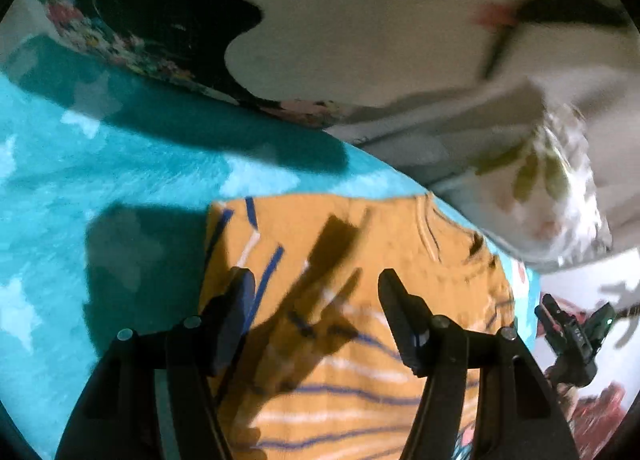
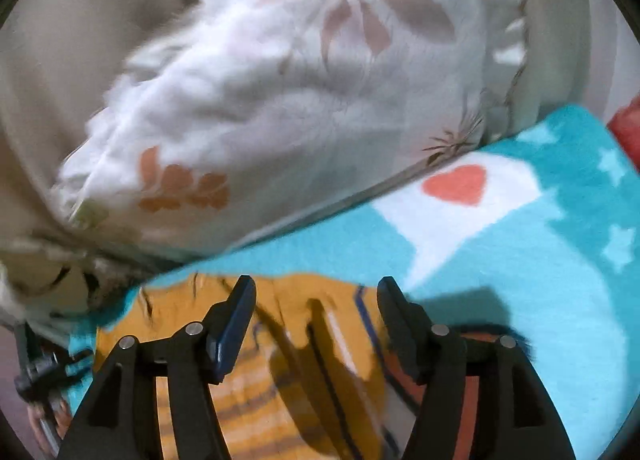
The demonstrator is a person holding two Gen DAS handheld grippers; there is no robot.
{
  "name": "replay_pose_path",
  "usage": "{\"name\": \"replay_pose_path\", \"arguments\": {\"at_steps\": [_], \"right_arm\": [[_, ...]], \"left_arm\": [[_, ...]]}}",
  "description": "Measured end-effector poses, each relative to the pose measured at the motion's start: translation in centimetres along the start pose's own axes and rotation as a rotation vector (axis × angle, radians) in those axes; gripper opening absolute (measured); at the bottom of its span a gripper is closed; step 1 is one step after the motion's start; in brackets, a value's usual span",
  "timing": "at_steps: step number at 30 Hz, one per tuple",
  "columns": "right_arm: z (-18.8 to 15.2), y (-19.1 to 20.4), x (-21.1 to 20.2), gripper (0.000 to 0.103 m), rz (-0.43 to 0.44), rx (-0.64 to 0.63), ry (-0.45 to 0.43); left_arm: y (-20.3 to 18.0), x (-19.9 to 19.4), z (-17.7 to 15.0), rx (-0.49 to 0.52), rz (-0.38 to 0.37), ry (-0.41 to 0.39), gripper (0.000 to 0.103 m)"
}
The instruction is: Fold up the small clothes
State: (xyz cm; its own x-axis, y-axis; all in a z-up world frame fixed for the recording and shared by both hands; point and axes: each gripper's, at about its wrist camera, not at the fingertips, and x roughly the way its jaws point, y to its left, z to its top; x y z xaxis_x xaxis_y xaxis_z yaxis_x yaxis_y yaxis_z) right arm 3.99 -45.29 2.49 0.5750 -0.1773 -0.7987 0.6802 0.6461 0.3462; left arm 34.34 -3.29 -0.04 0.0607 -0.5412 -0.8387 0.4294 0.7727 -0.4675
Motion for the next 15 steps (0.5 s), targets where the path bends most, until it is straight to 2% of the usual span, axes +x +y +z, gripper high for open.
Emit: {"name": "replay_pose_path", "arguments": {"at_steps": [5, 8, 10, 11, 13, 14, 15], "right_arm": [[-4.3, -0.3, -2.5, 0.068, 0.055, -0.074, 0.116], [-8.4, 0.4, -1.5, 0.067, 0.044, -0.123, 0.194], [-10.3, 0.5, -0.4, 0.050, 0.028, -0.138, 0.238], [-11.3, 0.4, 0.2, 0.035, 0.002, -0.150, 0.272], [-11.8, -0.4, -0.4, 0.024, 0.010, -0.120, 0.281], [-11.8, -1.8, -1.0, 0.018, 0.040, -0.046, 0.295], [-11.8, -2.9, -1.3, 0.014, 0.033, -0.008, 0.299]], "left_arm": [[0.0, -1.9, -3.7, 0.043, 0.017, 0.023, 0.064], [0.1, -2.6, -6.0, 0.061, 0.045, 0.025, 0.064], [0.5, -3.0, -7.4, 0.053, 0.065, 0.034, 0.064], [0.7, -3.1, -7.8, 0.048, 0.071, 0.036, 0.064], [0.9, -3.6, -8.6, 0.033, 0.083, 0.027, 0.064], [1.2, -4.0, -9.0, 0.024, 0.089, 0.018, 0.064], [1.6, -4.5, -9.3, 0.014, 0.096, 0.007, 0.064]]}}
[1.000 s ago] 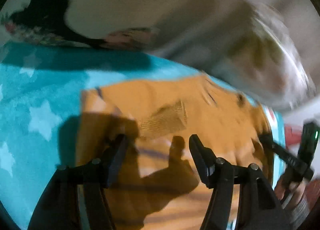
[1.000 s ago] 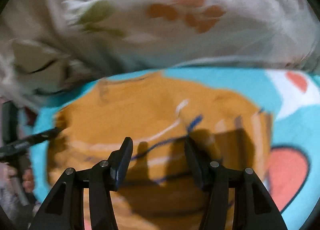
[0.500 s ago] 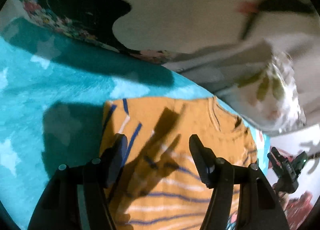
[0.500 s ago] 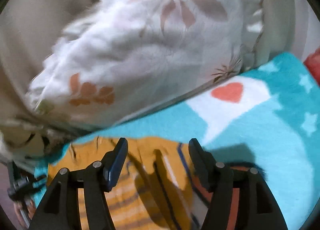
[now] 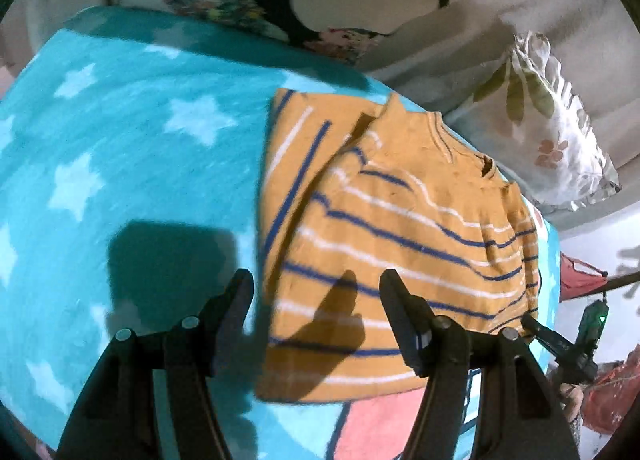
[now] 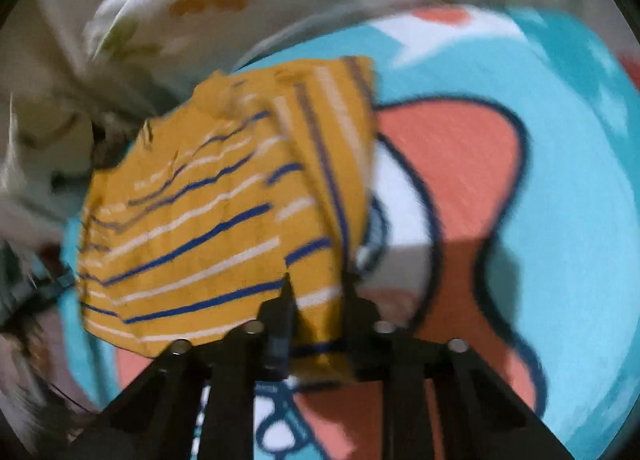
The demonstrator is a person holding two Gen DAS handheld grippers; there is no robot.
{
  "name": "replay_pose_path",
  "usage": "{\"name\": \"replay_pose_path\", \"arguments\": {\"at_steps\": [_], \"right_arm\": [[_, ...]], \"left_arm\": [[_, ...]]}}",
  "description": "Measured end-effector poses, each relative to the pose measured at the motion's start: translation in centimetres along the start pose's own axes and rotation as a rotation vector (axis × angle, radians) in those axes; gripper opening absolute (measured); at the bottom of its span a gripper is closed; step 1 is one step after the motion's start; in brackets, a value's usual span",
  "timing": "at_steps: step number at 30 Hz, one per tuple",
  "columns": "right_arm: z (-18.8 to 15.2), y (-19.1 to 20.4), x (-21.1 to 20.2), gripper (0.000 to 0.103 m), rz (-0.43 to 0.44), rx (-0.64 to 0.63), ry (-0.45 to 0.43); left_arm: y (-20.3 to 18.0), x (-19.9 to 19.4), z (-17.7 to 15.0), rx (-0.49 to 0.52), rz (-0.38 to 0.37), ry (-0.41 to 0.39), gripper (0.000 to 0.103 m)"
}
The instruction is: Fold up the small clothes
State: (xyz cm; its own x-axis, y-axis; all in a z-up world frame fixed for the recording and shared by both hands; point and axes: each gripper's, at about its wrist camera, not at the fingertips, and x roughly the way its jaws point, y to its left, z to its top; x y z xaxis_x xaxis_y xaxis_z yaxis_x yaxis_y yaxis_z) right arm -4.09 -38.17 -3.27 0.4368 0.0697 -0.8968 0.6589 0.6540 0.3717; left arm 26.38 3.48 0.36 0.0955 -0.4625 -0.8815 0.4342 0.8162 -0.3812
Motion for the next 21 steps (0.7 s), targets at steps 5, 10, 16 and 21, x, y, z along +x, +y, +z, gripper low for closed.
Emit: {"name": "replay_pose_path", "arguments": {"at_steps": [5, 10, 16, 21], "right_arm": [[-0.1, -3.0, -0.6, 0.015, 0.020, 0.098, 0.021], [0.2, 0.6, -3.4, 0.020, -0.067, -0.026, -0.083], [1.2, 5.6, -3.5, 0.055, -0.044, -0.108, -0.198], [0.5, 9.7, -0.9, 0.058, -0.020, -0.180, -0.160]], "left_arm": [[2.1, 0.3, -1.0, -0.048, 0.060, -0.002, 0.064], [1.9, 1.0, -2.1, -0.035, 0.077, 0.005, 0.064], [1.7, 2.6, -2.5, -0.010, 0.137, 0.006, 0.064], [3.5, 1.7, -2.1, -0.079, 0.096, -0.024, 0.053]]}}
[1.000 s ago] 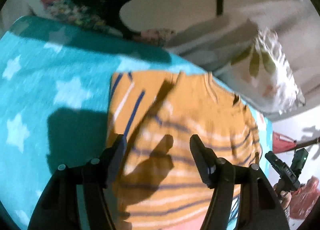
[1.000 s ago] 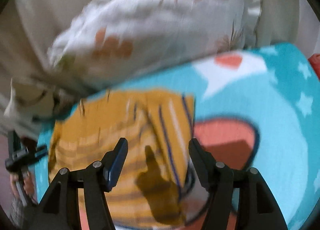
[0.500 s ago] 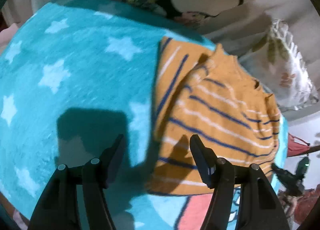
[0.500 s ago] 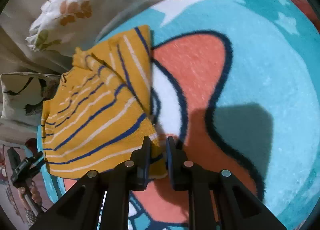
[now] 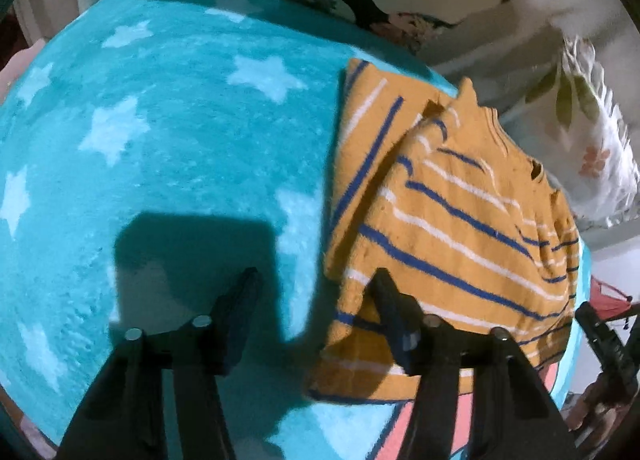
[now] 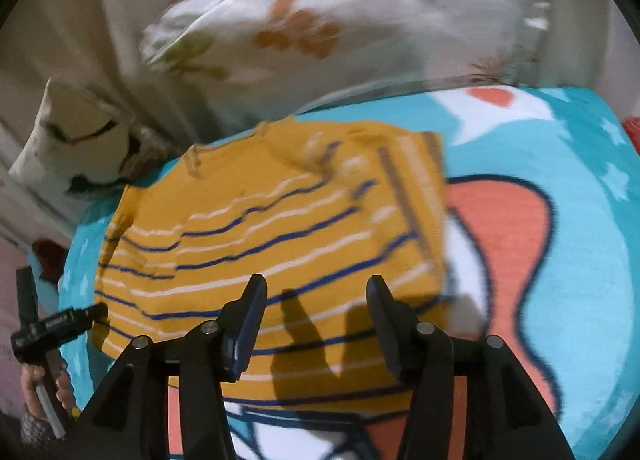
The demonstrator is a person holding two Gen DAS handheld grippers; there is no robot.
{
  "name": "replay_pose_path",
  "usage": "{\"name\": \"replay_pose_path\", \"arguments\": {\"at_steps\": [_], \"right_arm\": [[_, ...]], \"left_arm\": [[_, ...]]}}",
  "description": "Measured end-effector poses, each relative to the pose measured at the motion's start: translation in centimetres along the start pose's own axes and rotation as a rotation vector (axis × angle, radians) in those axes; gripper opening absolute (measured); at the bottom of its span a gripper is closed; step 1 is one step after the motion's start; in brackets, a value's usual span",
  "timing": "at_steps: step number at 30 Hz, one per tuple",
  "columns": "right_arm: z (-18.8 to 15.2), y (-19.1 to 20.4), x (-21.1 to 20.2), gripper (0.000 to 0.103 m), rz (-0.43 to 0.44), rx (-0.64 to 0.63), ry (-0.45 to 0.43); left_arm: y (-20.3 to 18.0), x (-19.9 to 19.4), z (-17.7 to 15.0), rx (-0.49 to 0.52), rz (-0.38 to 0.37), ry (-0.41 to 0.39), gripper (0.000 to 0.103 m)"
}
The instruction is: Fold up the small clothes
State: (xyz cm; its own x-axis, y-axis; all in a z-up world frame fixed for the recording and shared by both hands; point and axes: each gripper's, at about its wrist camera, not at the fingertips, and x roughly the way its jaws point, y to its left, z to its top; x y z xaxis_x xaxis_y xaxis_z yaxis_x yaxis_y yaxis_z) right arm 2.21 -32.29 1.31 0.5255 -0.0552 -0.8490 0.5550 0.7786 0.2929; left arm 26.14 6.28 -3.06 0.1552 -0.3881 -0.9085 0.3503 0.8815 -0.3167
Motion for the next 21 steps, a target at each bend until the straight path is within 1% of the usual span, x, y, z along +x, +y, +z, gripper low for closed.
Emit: {"name": "replay_pose_path", "arguments": {"at_steps": [3, 5, 6, 7, 9, 10, 11, 13, 15, 17, 18, 19, 20, 21], "right_arm": [[-0.4, 2.7, 0.7, 0.058, 0.017, -0.062, 0.012], [-0.7, 4.0, 0.7, 0.058, 0.040, -0.104, 0.009], [-0.9, 5.2, 0.7, 0.058, 0.058, -0.138, 0.007], [-1.2, 6.1, 0.7, 0.058, 0.071, -0.165, 0.008], [-2.1, 8.6, 1.1, 0.058, 0.112, -0.252, 0.023], [-2.5, 9.7, 1.3, 0.058, 0.130, -0.288, 0.032], [-3.3, 11.5, 1.7, 0.058, 0.163, -0.351, 0.049], [-4.6, 13.7, 2.2, 0.058, 0.193, -0.433, 0.068], [-6.3, 16.8, 2.9, 0.058, 0.212, -0.555, 0.078], [-7.8, 19.2, 3.4, 0.058, 0.216, -0.657, 0.076], [-8.9, 20.7, 3.8, 0.059, 0.221, -0.723, 0.074], [-9.4, 21.4, 4.1, 0.060, 0.223, -0.750, 0.074], [-10.1, 22.3, 4.5, 0.060, 0.226, -0.788, 0.076], [-11.0, 23.5, 5.1, 0.060, 0.228, -0.836, 0.077]], "left_arm": [[0.5, -0.5, 0.2, -0.019, -0.043, 0.000, 0.052], [0.2, -1.0, 0.9, 0.008, -0.066, -0.009, 0.052], [-0.2, -0.9, 1.3, 0.032, -0.066, -0.005, 0.055], [-0.4, -0.6, 1.8, 0.050, -0.062, 0.003, 0.063], [-1.8, 0.5, 3.1, 0.116, -0.056, 0.051, 0.072], [-2.5, 1.1, 3.8, 0.148, -0.063, 0.064, 0.072], [-3.4, 2.0, 4.7, 0.188, -0.061, 0.073, 0.072], [-4.1, 3.1, 6.0, 0.220, -0.051, 0.082, 0.072], [-4.5, 3.5, 7.6, 0.237, -0.085, 0.075, 0.072], [-4.8, 4.0, 9.5, 0.238, -0.122, 0.076, 0.064], [-4.7, 4.2, 10.0, 0.236, -0.129, 0.081, 0.052], [-4.6, 4.5, 10.5, 0.230, -0.126, 0.088, 0.046], [-4.4, 4.8, 11.0, 0.226, -0.134, 0.101, 0.046], [-4.4, 4.9, 11.5, 0.228, -0.157, 0.105, 0.046]]}}
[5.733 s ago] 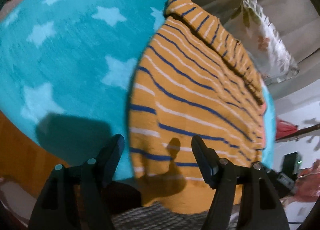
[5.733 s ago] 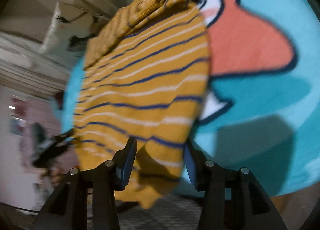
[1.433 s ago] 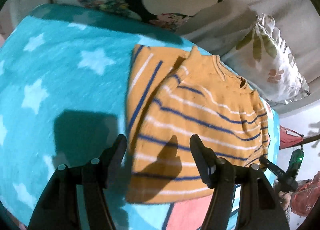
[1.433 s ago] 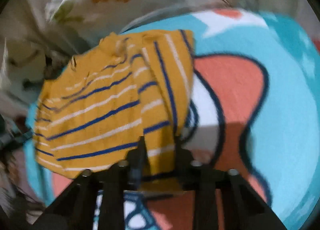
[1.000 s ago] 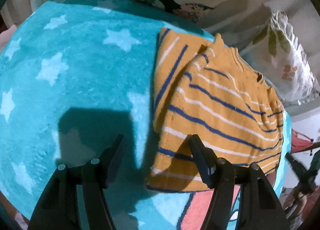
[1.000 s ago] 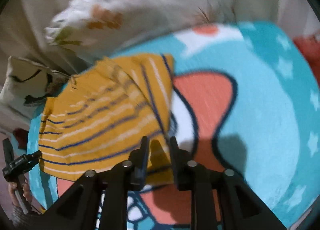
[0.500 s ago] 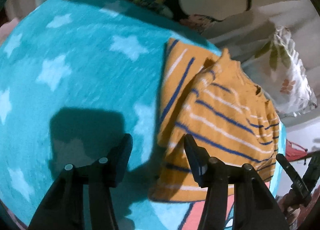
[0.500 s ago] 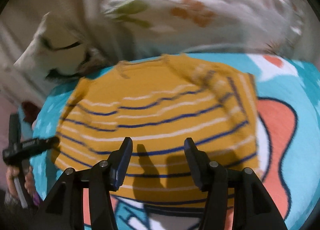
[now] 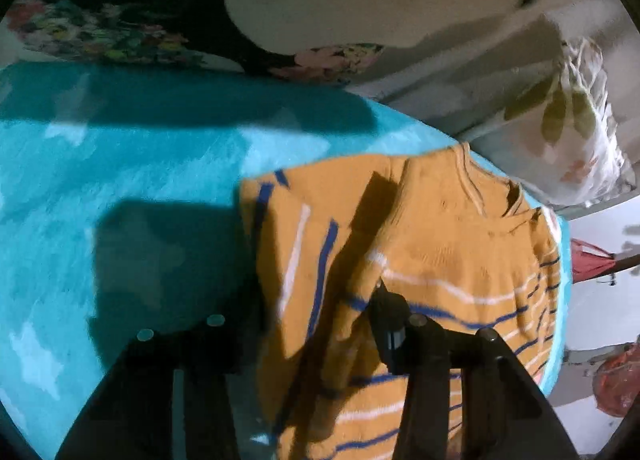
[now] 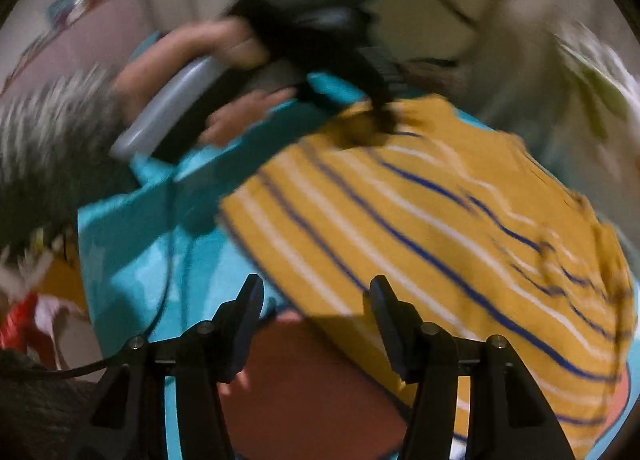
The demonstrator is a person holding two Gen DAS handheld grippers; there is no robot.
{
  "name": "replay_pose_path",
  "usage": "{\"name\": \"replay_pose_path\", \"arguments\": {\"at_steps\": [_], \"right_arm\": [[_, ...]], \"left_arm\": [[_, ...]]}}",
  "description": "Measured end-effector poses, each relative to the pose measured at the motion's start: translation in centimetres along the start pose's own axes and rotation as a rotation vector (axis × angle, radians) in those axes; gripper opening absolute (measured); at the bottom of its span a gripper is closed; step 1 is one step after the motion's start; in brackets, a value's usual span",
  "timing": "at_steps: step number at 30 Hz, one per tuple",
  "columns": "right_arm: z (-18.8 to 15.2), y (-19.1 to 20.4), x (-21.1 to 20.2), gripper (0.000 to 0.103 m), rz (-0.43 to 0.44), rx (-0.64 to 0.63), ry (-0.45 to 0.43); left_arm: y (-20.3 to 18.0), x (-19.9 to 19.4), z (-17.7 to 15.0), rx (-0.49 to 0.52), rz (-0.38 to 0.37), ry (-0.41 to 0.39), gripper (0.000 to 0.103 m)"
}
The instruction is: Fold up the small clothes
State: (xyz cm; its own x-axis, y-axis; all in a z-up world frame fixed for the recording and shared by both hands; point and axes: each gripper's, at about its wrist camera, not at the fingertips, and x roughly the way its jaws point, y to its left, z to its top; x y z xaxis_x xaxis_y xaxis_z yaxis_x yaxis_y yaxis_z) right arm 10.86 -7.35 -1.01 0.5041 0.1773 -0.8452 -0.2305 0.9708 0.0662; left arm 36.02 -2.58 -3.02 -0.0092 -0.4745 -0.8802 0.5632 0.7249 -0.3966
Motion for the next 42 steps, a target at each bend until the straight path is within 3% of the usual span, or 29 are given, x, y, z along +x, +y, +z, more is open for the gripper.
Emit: {"name": "replay_pose_path", "arguments": {"at_steps": [5, 8, 15, 20, 21, 22, 23, 24, 26, 34, 38, 42], "right_arm": [[0.4, 3.7, 3.1, 0.060, -0.086, -0.167, -0.008], [0.6, 4.8, 4.7, 0.060, -0.135, -0.194, -0.014], [1.3, 6.2, 6.6, 0.062, -0.214, -0.201, -0.059], [1.2, 6.9, 6.9, 0.061, -0.238, -0.200, -0.077], [1.2, 6.8, 7.0, 0.052, -0.232, -0.196, -0.077], [1.5, 6.8, 7.0, 0.043, -0.228, -0.191, -0.075], [1.5, 6.6, 7.0, 0.027, -0.226, -0.182, -0.067], [1.6, 6.4, 6.8, 0.018, -0.214, -0.168, -0.065], [2.7, 5.8, 6.0, 0.010, -0.195, -0.130, -0.069], [1.2, 0.7, -1.6, 0.009, -0.137, 0.007, -0.194], [-2.1, -4.2, -7.0, 0.009, -0.168, 0.094, -0.250], [-6.8, -9.5, -12.4, 0.009, -0.264, 0.208, -0.281]], "left_arm": [[-0.7, 0.4, 0.7, 0.091, 0.004, 0.026, 0.049], [-0.9, 0.5, 1.2, 0.125, -0.021, 0.049, 0.056], [-1.1, 1.8, 2.5, 0.083, -0.100, 0.044, 0.077], [-2.6, 2.4, 2.1, 0.117, -0.034, 0.029, 0.081], [-2.7, 2.4, 2.1, 0.125, -0.010, 0.027, 0.072], [-2.9, 2.3, 2.1, 0.134, 0.037, 0.022, 0.042], [-3.0, 2.5, 2.2, 0.129, 0.038, 0.038, 0.027], [-2.8, 2.5, 2.3, 0.103, 0.014, 0.050, 0.017], [-3.0, 1.8, 2.1, 0.072, 0.025, 0.032, 0.015], [-9.9, -1.9, 0.6, 0.083, 0.089, -0.075, 0.013], [-17.3, -3.3, 0.8, 0.121, 0.021, -0.127, 0.012], [-27.1, -0.9, 0.7, 0.202, -0.071, -0.124, 0.012]]}}
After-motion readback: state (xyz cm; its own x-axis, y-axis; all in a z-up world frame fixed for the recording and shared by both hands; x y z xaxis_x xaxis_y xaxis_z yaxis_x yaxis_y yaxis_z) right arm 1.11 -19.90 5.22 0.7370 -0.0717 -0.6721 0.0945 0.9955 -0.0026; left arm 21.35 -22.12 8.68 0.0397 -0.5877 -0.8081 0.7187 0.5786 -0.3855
